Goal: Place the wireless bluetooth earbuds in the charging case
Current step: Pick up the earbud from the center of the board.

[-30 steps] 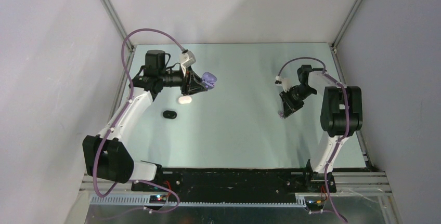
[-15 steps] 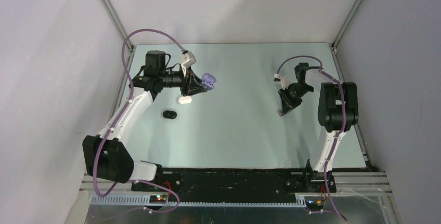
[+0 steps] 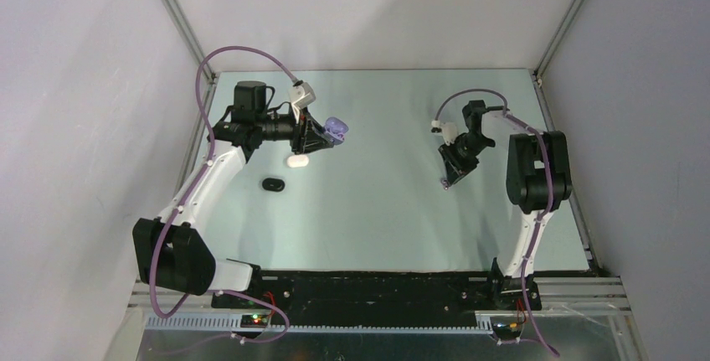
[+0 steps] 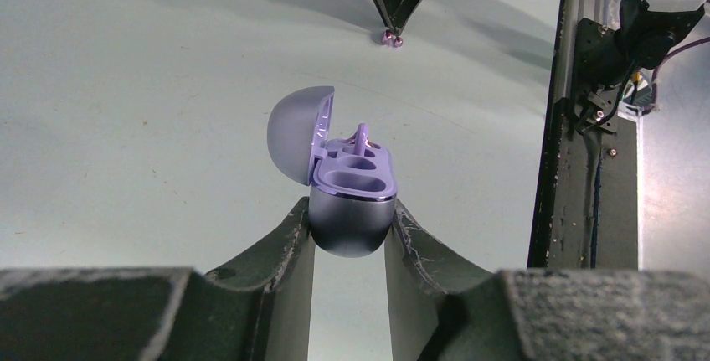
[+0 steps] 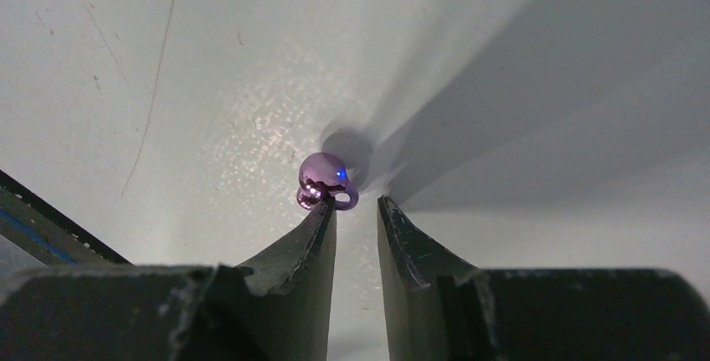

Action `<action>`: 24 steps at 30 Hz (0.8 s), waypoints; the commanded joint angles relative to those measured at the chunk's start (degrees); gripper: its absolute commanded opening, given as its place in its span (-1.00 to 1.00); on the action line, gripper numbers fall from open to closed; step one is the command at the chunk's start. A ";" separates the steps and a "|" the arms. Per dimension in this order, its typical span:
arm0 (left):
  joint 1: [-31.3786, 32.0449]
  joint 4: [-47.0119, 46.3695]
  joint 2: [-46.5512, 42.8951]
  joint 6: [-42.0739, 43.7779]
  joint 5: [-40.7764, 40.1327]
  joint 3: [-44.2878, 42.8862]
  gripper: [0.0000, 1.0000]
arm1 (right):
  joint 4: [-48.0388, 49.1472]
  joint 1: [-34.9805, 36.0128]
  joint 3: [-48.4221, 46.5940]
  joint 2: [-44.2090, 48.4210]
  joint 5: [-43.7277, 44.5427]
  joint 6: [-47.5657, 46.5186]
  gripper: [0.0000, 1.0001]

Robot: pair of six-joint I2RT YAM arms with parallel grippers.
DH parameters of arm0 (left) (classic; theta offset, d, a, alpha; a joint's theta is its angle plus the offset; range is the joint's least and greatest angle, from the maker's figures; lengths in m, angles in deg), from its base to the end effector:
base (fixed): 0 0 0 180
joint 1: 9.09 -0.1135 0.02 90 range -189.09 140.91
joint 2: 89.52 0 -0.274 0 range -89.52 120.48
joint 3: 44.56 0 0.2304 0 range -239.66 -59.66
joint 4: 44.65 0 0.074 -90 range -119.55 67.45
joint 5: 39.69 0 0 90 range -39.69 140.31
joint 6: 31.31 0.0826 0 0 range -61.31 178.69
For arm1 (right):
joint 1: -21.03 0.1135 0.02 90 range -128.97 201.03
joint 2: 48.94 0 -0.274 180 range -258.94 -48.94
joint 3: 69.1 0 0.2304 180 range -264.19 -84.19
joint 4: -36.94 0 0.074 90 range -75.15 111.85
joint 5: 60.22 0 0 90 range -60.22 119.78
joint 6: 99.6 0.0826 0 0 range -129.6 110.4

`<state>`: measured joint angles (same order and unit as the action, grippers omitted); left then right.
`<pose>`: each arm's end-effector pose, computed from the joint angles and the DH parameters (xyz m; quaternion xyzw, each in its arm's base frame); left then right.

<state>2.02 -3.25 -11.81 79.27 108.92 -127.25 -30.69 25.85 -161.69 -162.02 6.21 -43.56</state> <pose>0.2664 -0.1242 0.3317 0.4248 0.6886 -0.4030 0.4278 0.3441 0.0622 0.1353 -0.3281 0.9222 0.1936 0.0669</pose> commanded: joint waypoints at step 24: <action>-0.19 -0.66 -1.97 0.69 -0.84 -0.77 -0.93 | 0.42 6.71 -4.25 1.46 -1.27 -0.31 -1.00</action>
<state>2.02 -3.27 -11.83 79.27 108.36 -127.25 -29.64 33.55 -162.84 -162.96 3.54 -42.64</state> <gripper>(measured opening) 0.347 0.012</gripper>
